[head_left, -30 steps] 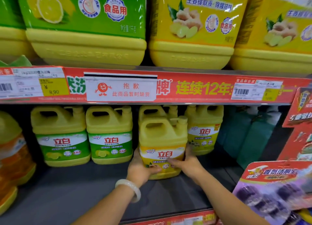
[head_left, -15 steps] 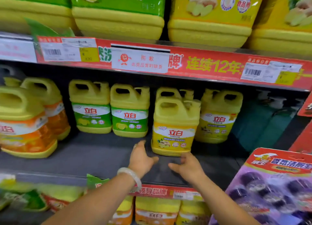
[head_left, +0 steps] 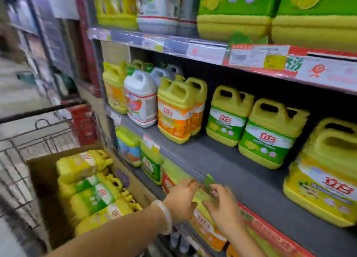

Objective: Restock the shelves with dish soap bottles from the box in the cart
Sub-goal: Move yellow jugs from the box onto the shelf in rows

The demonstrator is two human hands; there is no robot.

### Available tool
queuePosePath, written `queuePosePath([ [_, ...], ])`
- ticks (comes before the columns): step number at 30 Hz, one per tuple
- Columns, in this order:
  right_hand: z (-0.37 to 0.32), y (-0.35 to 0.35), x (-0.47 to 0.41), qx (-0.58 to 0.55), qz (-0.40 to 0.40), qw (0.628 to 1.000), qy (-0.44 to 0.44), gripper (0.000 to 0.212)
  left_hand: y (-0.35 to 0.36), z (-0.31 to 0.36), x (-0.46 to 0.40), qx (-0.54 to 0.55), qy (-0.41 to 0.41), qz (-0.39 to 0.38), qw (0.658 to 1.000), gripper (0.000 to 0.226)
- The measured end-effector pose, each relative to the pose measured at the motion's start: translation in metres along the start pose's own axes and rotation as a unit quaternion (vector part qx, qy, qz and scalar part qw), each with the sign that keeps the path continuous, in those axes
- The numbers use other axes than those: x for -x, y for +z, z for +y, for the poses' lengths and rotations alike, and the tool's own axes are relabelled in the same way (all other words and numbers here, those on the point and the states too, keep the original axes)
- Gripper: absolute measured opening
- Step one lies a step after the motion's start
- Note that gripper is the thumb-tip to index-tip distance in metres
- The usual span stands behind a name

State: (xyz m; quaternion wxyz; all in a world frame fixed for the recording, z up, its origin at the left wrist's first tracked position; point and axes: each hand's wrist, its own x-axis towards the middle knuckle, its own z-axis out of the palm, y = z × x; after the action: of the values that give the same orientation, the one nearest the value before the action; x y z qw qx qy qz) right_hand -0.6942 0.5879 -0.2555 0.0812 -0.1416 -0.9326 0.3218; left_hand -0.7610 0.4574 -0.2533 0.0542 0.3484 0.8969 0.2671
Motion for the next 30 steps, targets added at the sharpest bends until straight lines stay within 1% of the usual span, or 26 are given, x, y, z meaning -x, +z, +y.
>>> queuePosePath([
  [1, -0.011, 0.01, -0.001, 0.008, -0.011, 1.0, -0.021, 0.043, -0.011, -0.012, 0.006, 0.016, -0.043, -0.014, 0.999, 0.044],
  [2, -0.02, 0.02, -0.003, 0.015, -0.02, 0.999, -0.04, 0.044, -0.019, -0.024, 0.011, 0.017, -0.059, -0.009, 0.998, 0.042],
  [3, -0.029, 0.03, -0.006, 0.023, -0.032, 0.998, -0.052, 0.045, -0.026, -0.036, 0.018, 0.021, -0.064, -0.018, 0.998, 0.048],
  [5, -0.049, 0.05, -0.013, 0.03, -0.057, 0.996, -0.066, 0.048, -0.037, -0.062, 0.03, -0.04, -0.09, -0.009, 0.995, 0.058],
  [7, -0.068, 0.07, -0.021, 0.026, -0.079, 0.993, -0.078, 0.048, -0.046, -0.096, 0.043, -0.081, -0.148, -0.029, 0.985, 0.057],
  [11, -0.102, 0.12, -0.036, 0.021, -0.156, 0.984, -0.083, 0.049, -0.068, -0.162, 0.065, -0.136, -0.217, -0.064, 0.964, 0.063],
  [14, -0.127, 0.17, -0.046, 0.004, -0.201, 0.978, -0.049, 0.052, -0.088, -0.226, 0.079, -0.163, -0.267, -0.069, 0.947, 0.065],
  [16, -0.141, 0.209, -0.055, -0.006, -0.233, 0.972, -0.009, 0.053, -0.099, -0.273, 0.086, -0.161, -0.291, -0.073, 0.94, 0.068],
  [18, -0.155, 0.25, -0.065, -0.015, -0.263, 0.964, 0.035, 0.051, -0.108, -0.324, 0.088, -0.154, -0.317, -0.082, 0.932, 0.071],
  [20, -0.171, 0.293, -0.082, -0.031, -0.277, 0.958, 0.075, 0.044, -0.119, -0.378, 0.086, -0.141, -0.338, -0.091, 0.926, 0.075],
  [22, -0.192, 0.334, -0.102, -0.047, -0.293, 0.947, 0.123, 0.041, -0.133, -0.427, 0.079, -0.133, -0.348, -0.103, 0.922, 0.072],
  [25, -0.227, 0.387, -0.13, -0.075, -0.304, 0.929, 0.199, 0.045, -0.153, -0.486, 0.073, -0.105, -0.363, -0.119, 0.918, 0.07],
  [26, -0.237, 0.403, -0.136, -0.088, -0.304, 0.924, 0.215, 0.047, -0.158, -0.501, 0.072, -0.095, -0.37, -0.122, 0.916, 0.071],
  [28, -0.253, 0.431, -0.141, -0.094, -0.319, 0.915, 0.228, 0.042, -0.164, -0.528, 0.066, -0.091, -0.368, -0.125, 0.917, 0.068],
  [30, -0.263, 0.453, -0.149, -0.114, -0.31, 0.913, 0.239, 0.041, -0.164, -0.549, 0.056, -0.096, -0.357, -0.123, 0.921, 0.068],
])
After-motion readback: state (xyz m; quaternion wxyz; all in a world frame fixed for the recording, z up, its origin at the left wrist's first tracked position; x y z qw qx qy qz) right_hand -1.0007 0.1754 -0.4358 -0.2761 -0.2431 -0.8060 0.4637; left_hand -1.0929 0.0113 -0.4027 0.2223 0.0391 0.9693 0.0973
